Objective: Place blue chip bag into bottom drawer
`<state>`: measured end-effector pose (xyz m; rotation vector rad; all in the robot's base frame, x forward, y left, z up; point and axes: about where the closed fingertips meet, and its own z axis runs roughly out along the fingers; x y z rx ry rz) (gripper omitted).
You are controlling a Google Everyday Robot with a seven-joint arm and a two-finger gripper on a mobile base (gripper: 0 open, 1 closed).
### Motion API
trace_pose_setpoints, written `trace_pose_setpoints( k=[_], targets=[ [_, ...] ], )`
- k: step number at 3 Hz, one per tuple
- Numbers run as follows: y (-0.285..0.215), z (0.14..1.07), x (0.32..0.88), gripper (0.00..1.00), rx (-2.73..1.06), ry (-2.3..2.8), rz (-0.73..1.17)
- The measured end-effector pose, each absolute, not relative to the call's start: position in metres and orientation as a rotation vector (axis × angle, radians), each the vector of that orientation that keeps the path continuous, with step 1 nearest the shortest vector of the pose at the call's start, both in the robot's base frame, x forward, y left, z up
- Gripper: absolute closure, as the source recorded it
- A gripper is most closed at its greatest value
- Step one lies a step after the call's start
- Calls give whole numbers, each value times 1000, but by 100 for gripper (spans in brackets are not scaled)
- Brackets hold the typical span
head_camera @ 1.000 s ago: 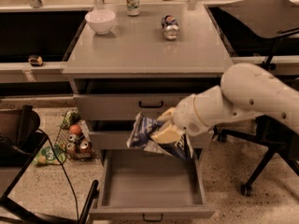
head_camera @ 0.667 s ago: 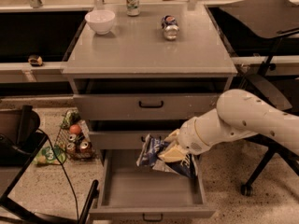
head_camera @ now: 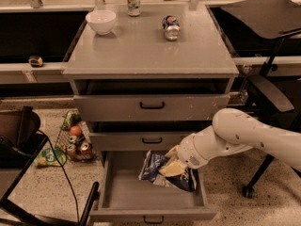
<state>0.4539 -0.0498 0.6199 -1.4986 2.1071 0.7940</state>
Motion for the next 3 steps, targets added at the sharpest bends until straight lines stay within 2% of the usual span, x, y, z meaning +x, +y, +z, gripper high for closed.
trace_pose_setpoints(
  k=[1,2,3],
  targets=[
    [-51,607,454,100,-1482,2139,791],
    [-54,550,452,100,-1489,2170,759],
    [-52,479,481,100,-1454,2161,677]
  ],
)
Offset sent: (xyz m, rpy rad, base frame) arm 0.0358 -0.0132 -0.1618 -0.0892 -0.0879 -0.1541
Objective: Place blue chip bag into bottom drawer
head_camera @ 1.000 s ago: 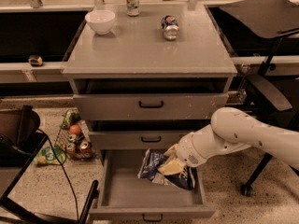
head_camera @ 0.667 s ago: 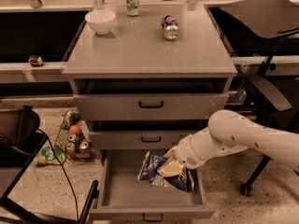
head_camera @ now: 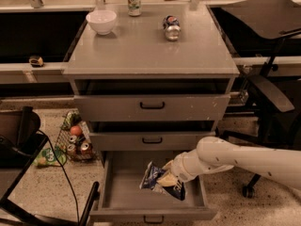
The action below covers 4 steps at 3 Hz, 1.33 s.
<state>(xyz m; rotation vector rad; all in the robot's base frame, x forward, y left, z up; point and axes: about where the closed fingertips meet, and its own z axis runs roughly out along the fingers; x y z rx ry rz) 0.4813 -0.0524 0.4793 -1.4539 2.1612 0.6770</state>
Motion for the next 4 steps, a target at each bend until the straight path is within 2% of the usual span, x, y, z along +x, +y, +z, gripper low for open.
trace_pose_setpoints(
  k=[1,3,4],
  targets=[
    [-44,420,511,100,-1400,2127,665],
    [-40,405,504,100,-1387,2142,699],
    [-49,384,514,100,-1342,2206,625]
  ],
)
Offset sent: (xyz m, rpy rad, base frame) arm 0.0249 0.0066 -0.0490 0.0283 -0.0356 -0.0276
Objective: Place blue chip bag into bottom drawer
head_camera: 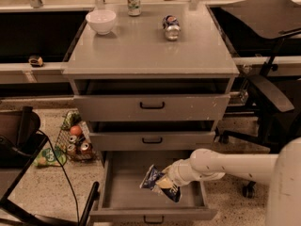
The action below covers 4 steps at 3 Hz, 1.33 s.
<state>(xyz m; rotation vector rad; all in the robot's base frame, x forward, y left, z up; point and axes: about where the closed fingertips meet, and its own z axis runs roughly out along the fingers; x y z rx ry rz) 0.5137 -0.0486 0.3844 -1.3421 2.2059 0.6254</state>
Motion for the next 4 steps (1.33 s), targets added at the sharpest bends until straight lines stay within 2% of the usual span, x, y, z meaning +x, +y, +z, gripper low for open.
trace_pose_setpoints(
  k=[1,2,4],
  targets=[
    [-66,343,537,100,-1254,2232,527],
    [-75,297,550,82,-1181,2233,537],
    [-74,234,571,35,-1125,2205,661]
  ],
)
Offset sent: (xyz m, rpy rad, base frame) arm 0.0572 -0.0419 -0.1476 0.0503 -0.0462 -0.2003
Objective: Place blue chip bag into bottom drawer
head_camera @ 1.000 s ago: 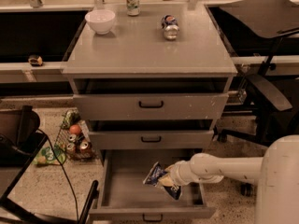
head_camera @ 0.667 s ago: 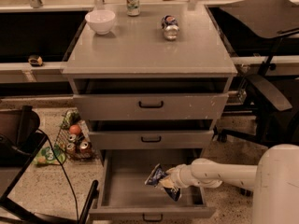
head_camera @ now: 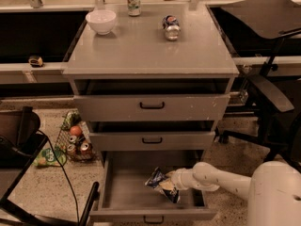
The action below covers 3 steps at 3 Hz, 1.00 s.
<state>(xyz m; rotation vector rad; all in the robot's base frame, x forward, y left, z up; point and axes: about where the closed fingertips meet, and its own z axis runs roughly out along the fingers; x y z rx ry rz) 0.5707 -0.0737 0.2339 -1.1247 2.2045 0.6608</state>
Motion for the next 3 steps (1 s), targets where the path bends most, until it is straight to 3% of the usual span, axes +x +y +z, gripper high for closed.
trace_pose_setpoints(
  k=[1,2,3],
  targets=[
    [-74,217,576,12,-1109,2195,704],
    [-81,215,576,0,-1062,2142,779],
    [-103,248,566,0,-1037,2020,864]
  ],
)
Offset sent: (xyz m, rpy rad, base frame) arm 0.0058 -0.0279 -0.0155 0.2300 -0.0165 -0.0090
